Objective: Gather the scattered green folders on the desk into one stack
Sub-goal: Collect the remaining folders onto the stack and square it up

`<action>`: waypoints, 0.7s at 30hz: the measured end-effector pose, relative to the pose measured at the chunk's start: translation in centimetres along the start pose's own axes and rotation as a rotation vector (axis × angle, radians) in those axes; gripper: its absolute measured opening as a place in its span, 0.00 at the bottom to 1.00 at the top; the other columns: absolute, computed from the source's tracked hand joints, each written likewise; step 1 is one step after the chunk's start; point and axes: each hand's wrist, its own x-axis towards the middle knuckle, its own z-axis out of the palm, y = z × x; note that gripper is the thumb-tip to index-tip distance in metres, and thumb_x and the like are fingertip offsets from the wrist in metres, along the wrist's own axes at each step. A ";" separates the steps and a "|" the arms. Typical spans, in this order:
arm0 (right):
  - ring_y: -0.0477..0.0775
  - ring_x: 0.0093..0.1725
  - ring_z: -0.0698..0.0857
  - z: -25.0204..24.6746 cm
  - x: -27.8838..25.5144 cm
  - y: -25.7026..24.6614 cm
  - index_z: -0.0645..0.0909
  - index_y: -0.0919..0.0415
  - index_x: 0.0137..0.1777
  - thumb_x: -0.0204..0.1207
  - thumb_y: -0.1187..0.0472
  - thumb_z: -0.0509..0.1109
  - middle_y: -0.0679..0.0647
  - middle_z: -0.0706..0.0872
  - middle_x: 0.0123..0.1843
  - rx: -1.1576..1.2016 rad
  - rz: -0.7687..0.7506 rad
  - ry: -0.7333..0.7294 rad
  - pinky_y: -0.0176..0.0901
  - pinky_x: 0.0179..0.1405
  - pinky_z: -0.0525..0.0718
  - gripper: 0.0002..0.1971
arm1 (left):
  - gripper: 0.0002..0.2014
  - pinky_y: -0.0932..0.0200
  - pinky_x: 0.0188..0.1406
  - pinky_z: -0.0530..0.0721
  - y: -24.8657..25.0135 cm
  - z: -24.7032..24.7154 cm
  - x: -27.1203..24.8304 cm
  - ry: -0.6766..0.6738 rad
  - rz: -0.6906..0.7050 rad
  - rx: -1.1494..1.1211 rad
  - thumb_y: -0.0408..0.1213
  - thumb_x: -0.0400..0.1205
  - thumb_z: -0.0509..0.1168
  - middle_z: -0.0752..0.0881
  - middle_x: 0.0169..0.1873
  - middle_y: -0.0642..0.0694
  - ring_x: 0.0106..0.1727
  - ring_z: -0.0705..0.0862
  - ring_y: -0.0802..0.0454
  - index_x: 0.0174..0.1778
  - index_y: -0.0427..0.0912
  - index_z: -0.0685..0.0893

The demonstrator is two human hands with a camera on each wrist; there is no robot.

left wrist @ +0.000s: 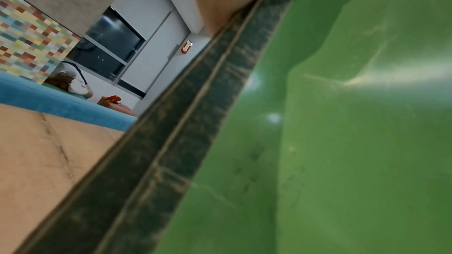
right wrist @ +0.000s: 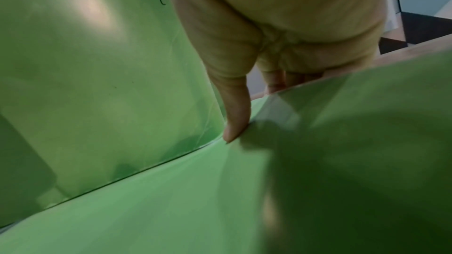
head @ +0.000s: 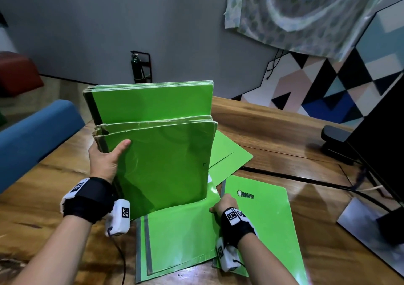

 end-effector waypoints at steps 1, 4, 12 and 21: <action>0.54 0.43 0.81 -0.1 -0.1 0.0 0.65 0.61 0.30 0.69 0.58 0.77 0.51 0.73 0.30 0.015 0.003 0.002 0.40 0.37 0.82 0.21 | 0.26 0.32 0.65 0.78 0.0 -0.2 0.0 0.002 -0.001 0.002 0.41 0.70 0.74 0.82 0.48 0.35 0.54 0.81 0.39 0.59 0.31 0.77; 0.50 0.35 0.80 0.0 -0.1 -0.1 0.66 0.61 0.30 0.68 0.59 0.77 0.51 0.74 0.30 0.041 0.014 0.004 0.38 0.33 0.81 0.20 | 0.21 0.36 0.66 0.78 0.3 -0.1 -0.4 -0.007 0.012 0.005 0.38 0.72 0.73 0.81 0.50 0.38 0.57 0.81 0.38 0.58 0.35 0.77; 0.54 0.43 0.80 -0.1 -0.3 -0.2 0.80 0.69 0.48 0.68 0.60 0.78 0.52 0.76 0.33 0.026 0.018 -0.007 0.37 0.34 0.80 0.15 | 0.18 0.50 0.63 0.76 0.6 0.3 -1.1 0.011 0.011 -0.015 0.34 0.73 0.72 0.80 0.51 0.40 0.55 0.78 0.48 0.55 0.41 0.74; 0.53 0.46 0.83 -0.3 -0.1 0.8 0.70 0.71 0.70 0.71 0.58 0.75 0.58 0.83 0.51 0.125 0.014 -0.154 0.42 0.49 0.85 0.30 | 0.17 0.49 0.62 0.77 0.6 0.3 -1.0 0.000 0.037 -0.007 0.34 0.73 0.72 0.81 0.49 0.39 0.54 0.79 0.47 0.55 0.39 0.76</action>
